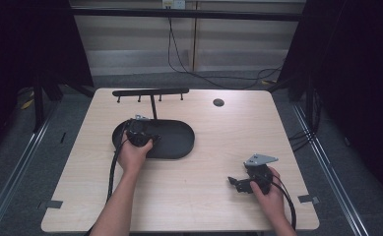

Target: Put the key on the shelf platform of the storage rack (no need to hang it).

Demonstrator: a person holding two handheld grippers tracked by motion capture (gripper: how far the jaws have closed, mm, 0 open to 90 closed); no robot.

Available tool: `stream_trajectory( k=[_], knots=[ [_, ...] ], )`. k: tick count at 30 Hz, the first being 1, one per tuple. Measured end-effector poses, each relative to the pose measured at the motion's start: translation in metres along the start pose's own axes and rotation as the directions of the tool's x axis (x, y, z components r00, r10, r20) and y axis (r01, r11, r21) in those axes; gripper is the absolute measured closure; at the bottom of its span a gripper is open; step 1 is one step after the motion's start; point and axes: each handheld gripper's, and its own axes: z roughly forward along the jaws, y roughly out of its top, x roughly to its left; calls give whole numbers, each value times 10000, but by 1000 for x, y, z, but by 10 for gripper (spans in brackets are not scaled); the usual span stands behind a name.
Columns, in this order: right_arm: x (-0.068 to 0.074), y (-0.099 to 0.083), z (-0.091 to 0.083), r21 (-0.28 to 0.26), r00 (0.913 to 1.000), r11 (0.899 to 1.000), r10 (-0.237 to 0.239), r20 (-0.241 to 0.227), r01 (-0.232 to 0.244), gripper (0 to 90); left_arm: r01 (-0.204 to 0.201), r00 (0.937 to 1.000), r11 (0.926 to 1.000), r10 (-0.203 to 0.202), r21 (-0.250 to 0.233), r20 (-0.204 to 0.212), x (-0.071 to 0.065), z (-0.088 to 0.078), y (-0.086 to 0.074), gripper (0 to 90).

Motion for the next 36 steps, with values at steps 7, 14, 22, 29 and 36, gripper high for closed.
stream_trajectory(
  k=[7, 14, 22, 29, 36],
  knots=[
    [0, 0, 0, 1, 10000, 10000, 2, 1, -2, 131, -109, 9999, 9999, 109, 35, -74, 1, 0, 0, 729],
    [0, 0, 0, 1, 10000, 10000, 1, 0, -1, 131, -224, 9997, 9992, 227, 332, -87, 2, 3, -2, 728],
    [0, 0, 0, -12, 10000, 10000, -15, -3, 15, 131, -154, 9996, 9998, 158, 160, -213, 1, 4, -2, 716],
    [0, 0, 0, -13, 10000, 10000, -21, -2, 21, 131, -242, 9992, 9996, 246, 131, -317, 3, -1, -1, 675],
    [0, 0, 0, -4, 10000, 10000, -5, 1, 5, 130, -231, 9989, 9997, 232, 24, -415, 4, -3, -1, 602]
  ],
)
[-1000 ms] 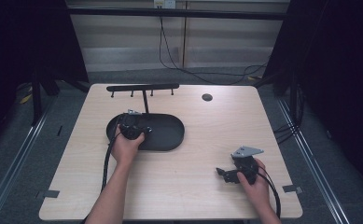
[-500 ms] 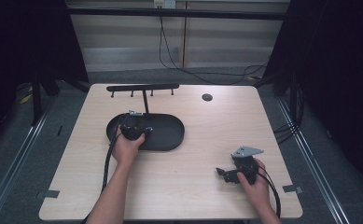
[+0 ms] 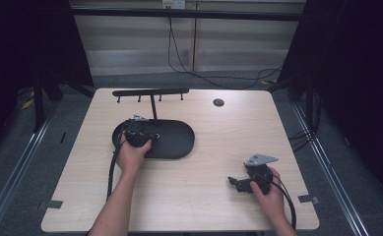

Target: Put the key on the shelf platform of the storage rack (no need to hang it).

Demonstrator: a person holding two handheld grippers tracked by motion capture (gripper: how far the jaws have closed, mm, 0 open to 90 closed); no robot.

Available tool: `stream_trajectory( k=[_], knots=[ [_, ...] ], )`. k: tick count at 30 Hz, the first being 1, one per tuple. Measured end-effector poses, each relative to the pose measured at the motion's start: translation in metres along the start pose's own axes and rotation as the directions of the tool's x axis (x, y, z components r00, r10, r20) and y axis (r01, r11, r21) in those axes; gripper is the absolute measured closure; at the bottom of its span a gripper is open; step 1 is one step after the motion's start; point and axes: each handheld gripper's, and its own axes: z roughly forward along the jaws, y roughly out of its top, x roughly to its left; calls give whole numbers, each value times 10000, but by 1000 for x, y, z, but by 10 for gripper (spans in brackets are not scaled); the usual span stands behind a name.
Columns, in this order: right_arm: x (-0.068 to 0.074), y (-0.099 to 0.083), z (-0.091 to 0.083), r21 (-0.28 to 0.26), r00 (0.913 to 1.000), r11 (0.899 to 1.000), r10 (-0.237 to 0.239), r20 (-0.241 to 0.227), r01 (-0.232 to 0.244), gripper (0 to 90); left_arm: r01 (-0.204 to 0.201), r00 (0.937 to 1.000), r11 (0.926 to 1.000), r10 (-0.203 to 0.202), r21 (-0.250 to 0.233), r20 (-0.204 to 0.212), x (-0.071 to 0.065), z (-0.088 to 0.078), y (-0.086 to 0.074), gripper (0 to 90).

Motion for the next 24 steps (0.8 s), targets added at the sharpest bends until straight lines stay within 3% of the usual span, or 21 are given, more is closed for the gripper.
stream_trajectory(
  k=[14, 24],
  knots=[
    [0, 0, 0, 7, 10000, 10000, 7, -1, -7, 130, 240, 9997, 9996, -238, -177, 114, 1, -7, -1, 349],
    [0, 0, 0, -8, 10000, 10000, -12, -6, 12, 130, 215, 9993, 9991, -203, -365, 322, -2, -15, 1, 293]
  ],
)
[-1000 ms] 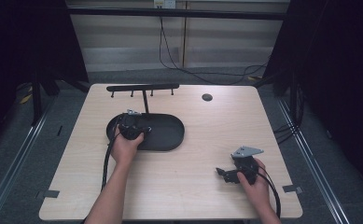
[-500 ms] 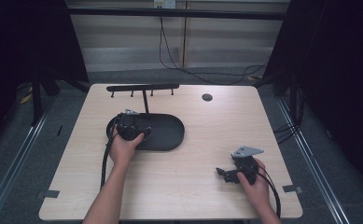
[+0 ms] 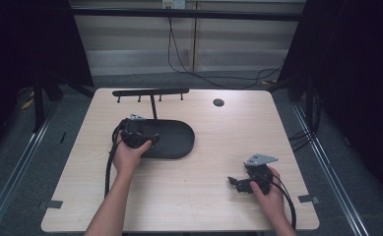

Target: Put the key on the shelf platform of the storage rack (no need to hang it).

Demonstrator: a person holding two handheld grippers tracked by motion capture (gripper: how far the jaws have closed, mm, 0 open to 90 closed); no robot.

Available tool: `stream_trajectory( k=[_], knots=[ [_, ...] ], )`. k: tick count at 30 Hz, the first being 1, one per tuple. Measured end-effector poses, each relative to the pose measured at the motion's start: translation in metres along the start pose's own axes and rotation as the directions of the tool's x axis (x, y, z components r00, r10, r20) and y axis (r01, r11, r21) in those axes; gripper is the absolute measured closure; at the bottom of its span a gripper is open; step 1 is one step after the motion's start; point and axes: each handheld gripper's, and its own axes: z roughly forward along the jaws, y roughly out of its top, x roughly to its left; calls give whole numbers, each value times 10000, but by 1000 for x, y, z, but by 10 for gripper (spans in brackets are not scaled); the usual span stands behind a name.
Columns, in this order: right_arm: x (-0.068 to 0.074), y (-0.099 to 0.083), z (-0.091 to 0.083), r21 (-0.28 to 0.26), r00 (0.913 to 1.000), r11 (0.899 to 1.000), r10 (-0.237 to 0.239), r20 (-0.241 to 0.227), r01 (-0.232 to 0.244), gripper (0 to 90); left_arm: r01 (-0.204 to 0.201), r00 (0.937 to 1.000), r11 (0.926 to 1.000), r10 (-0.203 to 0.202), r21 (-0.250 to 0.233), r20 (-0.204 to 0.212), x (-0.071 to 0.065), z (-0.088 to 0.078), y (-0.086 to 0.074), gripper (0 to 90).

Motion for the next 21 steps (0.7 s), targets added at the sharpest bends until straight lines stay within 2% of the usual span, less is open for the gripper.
stream_trajectory(
  k=[3, 15, 21],
  knots=[
    [0, 0, 0, 12, 10000, 10000, 19, 5, -19, 131, -171, 9998, 9998, 171, -33, 110, -1, -4, 0, 289],
    [0, 0, 0, 14, 10000, 10000, 19, 5, -19, 131, -235, 9988, 9997, 239, -99, 423, -3, -15, -8, 284],
    [0, 0, 0, 11, 10000, 10000, 14, 4, -14, 131, -362, 9977, 9993, 360, 26, 571, -2, -20, -14, 284]
  ],
)
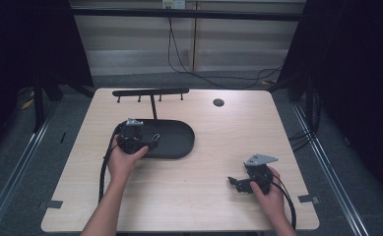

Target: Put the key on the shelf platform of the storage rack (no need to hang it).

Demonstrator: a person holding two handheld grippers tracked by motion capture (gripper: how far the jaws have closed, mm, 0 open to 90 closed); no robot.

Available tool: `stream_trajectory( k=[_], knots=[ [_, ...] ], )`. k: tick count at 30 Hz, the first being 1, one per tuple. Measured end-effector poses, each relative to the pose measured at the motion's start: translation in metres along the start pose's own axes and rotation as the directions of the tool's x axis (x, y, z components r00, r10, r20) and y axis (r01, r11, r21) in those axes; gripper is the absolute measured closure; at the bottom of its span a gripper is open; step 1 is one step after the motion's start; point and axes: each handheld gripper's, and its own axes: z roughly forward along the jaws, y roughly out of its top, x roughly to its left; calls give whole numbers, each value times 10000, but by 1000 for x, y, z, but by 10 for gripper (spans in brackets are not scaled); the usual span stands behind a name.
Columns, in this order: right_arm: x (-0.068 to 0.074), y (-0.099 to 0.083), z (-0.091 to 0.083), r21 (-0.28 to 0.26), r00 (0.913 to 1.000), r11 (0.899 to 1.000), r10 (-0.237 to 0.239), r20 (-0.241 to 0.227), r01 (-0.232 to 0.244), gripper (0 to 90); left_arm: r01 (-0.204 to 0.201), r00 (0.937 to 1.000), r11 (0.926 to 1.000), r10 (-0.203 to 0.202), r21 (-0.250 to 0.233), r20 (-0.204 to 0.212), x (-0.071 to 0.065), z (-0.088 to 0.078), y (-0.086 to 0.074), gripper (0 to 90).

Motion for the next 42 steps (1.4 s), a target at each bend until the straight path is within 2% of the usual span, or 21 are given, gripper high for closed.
stream_trajectory(
  k=[5, 16, 24, 25, 34, 42],
  knots=[
    [0, 0, 0, -11, 10000, 10000, -12, -3, 12, 130, -61, 9999, 10000, 62, -72, 129, 0, -6, -6, 284],
    [0, 0, 0, -2, 10000, 10000, 3, 0, -3, 131, -194, 9998, 9997, 195, -118, 97, 2, -20, -25, 273],
    [0, 0, 0, -12, 10000, 10000, -12, -2, 12, 130, -51, 9999, 10000, 52, -78, 146, 7, -26, -40, 266],
    [0, 0, 0, 2, 10000, 10000, 8, 2, -8, 131, -175, 9997, 9998, 175, 3, 158, 7, -27, -41, 266],
    [0, 0, 0, 2, 10000, 10000, 4, 2, -4, 131, -180, 9996, 9991, 188, -380, 215, 5, -36, -50, 254],
    [0, 0, 0, 1, 10000, 10000, 6, 1, -6, 131, -470, 9986, 9971, 484, -591, 226, 0, -50, -55, 254]
  ],
)
